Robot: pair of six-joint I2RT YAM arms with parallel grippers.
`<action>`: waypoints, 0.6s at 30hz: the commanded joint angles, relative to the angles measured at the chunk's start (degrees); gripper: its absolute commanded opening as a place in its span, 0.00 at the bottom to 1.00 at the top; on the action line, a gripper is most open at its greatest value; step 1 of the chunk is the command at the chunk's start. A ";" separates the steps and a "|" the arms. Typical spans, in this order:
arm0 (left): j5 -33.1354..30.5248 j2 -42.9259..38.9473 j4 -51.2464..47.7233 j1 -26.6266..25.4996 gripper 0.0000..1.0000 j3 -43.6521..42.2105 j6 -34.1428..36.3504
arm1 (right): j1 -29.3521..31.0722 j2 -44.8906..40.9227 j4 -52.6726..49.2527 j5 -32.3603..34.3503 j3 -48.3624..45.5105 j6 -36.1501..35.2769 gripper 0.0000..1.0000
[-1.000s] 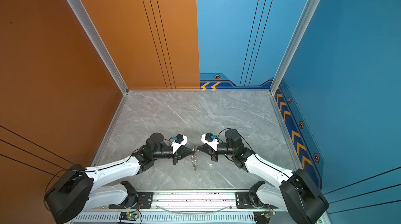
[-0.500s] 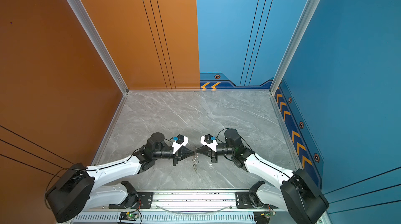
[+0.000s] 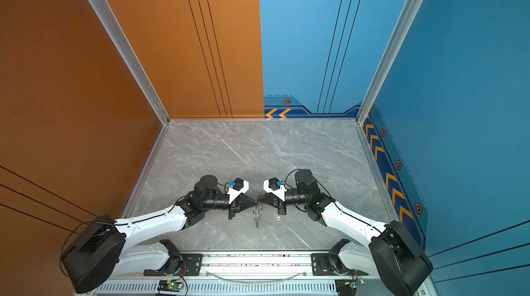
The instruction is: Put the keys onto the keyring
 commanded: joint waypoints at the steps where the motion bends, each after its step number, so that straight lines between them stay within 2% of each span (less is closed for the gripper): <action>1: 2.43 0.54 -0.47 -0.63 0.00 1.37 -0.50 | 0.37 0.79 0.04 -0.39 1.19 -1.45 0.00; 11: 2.62 0.79 -0.42 -0.63 0.00 1.52 -0.70 | 0.46 -0.10 -1.07 2.40 1.00 -3.17 0.00; 16: 1.82 -0.03 -0.42 -0.45 0.00 1.13 -0.41 | 0.80 -0.90 -8.25 2.76 1.51 -5.84 0.00; 18: 1.06 -0.57 -0.42 -0.29 0.00 0.77 -0.10 | 0.78 -1.72 -8.26 3.24 0.55 -5.78 0.00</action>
